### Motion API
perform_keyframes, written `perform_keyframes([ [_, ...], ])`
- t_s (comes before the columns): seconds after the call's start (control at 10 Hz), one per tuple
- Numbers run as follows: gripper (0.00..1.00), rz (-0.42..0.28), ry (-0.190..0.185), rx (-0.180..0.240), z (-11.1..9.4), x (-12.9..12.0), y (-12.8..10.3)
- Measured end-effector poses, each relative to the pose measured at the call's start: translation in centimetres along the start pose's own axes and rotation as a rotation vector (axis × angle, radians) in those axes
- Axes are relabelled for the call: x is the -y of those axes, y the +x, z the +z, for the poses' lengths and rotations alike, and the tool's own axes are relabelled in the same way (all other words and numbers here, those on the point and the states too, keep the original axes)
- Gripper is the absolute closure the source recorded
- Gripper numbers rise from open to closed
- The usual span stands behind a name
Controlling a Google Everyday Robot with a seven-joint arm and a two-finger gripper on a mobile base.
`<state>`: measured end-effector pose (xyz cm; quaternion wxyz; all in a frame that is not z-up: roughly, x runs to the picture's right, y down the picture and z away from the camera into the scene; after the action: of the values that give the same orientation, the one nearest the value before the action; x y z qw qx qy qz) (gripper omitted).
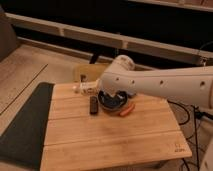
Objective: Place the pepper in the ceramic cup
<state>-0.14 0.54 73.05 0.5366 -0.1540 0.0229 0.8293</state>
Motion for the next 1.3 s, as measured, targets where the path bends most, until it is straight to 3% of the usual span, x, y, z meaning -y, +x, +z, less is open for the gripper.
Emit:
perform_keyframes([
  [0.1, 0.35, 0.035, -0.024, 0.017, -0.32, 0.43, -0.37],
  [0.3, 0.35, 0.033, -0.040, 0.015, -0.25, -0.33, -0.17],
  [1.3, 0.35, 0.037, -0.037, 0.015, -0.15, -0.07, -0.24],
])
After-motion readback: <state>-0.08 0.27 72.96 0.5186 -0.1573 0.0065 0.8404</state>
